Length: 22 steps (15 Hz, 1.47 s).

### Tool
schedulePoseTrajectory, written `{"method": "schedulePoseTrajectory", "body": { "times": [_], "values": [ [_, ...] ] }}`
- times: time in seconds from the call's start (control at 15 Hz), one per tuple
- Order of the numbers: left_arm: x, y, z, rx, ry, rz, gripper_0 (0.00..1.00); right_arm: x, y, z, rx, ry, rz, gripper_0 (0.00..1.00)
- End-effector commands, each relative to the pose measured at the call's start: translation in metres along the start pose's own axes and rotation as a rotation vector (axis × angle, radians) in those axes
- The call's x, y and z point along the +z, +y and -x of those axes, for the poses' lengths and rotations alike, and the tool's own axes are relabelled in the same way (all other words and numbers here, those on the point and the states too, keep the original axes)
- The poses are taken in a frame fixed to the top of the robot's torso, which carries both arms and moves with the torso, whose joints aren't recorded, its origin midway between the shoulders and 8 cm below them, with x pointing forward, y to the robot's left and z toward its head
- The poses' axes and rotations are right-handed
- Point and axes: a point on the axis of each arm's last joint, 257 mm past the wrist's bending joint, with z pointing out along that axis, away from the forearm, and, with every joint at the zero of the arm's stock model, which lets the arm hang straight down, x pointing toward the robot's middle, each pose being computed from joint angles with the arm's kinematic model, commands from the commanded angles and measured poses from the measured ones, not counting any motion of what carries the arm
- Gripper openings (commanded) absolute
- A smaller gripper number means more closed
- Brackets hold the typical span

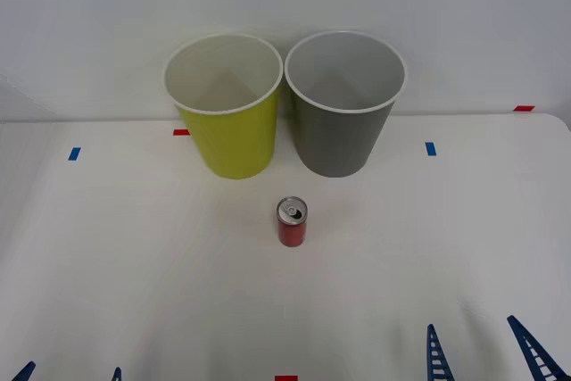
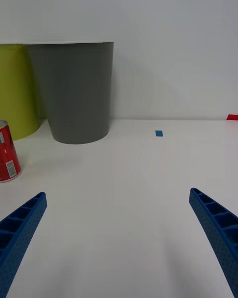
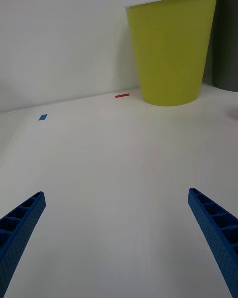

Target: Put cans in the gray bin and PET bottles in the light green bin.

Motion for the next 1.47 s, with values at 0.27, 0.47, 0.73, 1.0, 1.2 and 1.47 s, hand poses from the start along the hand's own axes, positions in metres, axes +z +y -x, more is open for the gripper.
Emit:
{"method": "schedulePoseTrajectory", "body": {
  "times": [0.27, 0.47, 0.73, 1.0, 1.2, 1.47],
  "values": [
    [0.0, 0.0, 0.0, 0.0, 0.0, 0.0, 1.0, 0.0, 0.0, 0.0, 0.0, 0.0, 0.0, 1.0],
    [0.0, 0.0, 0.0, 0.0, 0.0, 0.0, 1.0, 0.0, 0.0, 0.0, 0.0, 0.0, 0.0, 1.0],
    [0.0, 0.0, 0.0, 0.0, 0.0, 0.0, 1.0, 0.0, 0.0, 0.0, 0.0, 0.0, 0.0, 1.0],
    [0.0, 0.0, 0.0, 0.0, 0.0, 0.0, 1.0, 0.0, 0.0, 0.0, 0.0, 0.0, 0.0, 1.0],
    [0.0, 0.0, 0.0, 0.0, 0.0, 0.0, 1.0, 0.0, 0.0, 0.0, 0.0, 0.0, 0.0, 1.0],
    [0.0, 0.0, 0.0, 0.0, 0.0, 0.0, 1.0, 0.0, 0.0, 0.0, 0.0, 0.0, 0.0, 1.0]
  ]
}}
